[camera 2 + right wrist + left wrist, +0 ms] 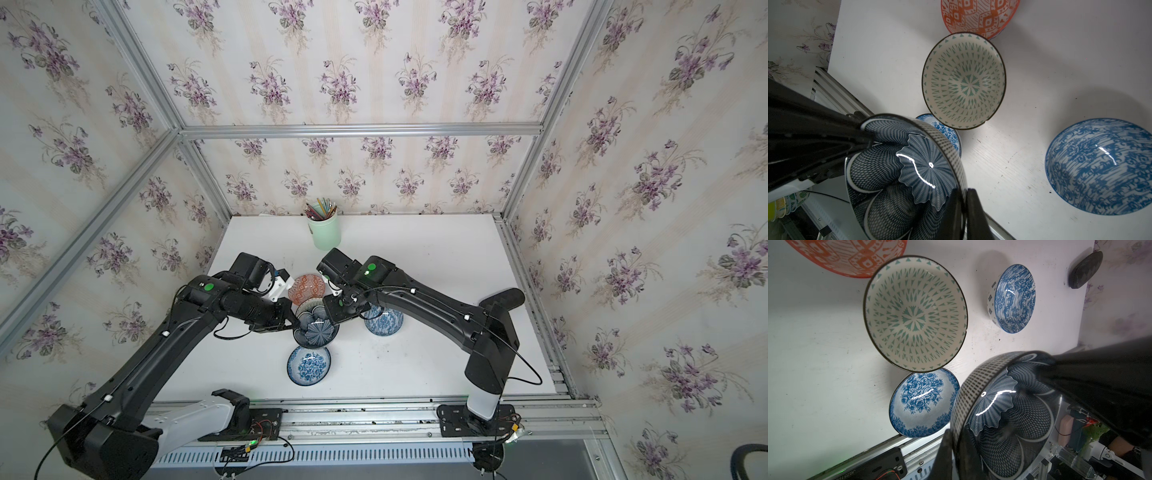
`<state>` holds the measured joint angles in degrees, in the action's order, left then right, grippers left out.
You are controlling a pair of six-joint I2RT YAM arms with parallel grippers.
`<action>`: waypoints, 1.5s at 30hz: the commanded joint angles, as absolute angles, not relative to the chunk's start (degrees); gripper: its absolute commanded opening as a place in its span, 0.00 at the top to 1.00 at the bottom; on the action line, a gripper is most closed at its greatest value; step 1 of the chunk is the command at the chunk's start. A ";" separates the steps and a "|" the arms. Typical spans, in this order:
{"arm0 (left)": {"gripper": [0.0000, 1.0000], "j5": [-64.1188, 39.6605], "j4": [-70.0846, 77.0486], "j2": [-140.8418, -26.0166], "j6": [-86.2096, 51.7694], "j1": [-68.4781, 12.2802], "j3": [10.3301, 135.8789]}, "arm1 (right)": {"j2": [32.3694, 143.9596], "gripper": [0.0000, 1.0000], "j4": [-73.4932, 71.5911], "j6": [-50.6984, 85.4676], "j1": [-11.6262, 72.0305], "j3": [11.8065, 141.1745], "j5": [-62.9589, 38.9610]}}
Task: Stack the bowls
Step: Pick up the bowl from the center of the board, then place the bowl in the bowl.
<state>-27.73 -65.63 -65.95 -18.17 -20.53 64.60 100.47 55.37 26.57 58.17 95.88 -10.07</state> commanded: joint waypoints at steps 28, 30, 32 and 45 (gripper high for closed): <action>1.00 -16.64 -64.52 -73.17 -19.28 -20.55 69.43 | 91.36 0.38 54.87 23.96 53.84 95.80 -7.66; 1.00 -15.91 -63.97 -74.31 -19.48 -20.48 69.48 | 90.46 0.38 54.54 23.92 53.53 94.68 -7.74; 1.00 -15.74 -62.98 -75.27 -19.55 -20.48 69.27 | 89.91 0.38 54.19 23.87 53.37 93.47 -7.82; 1.00 -17.38 -58.54 -78.02 -20.27 -17.65 67.63 | 88.43 0.40 52.50 23.73 53.26 90.10 -8.34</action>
<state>-15.97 -60.82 -77.91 -19.86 -17.96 67.92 88.73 53.49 24.03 53.30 90.21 -8.34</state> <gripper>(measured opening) 0.078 0.600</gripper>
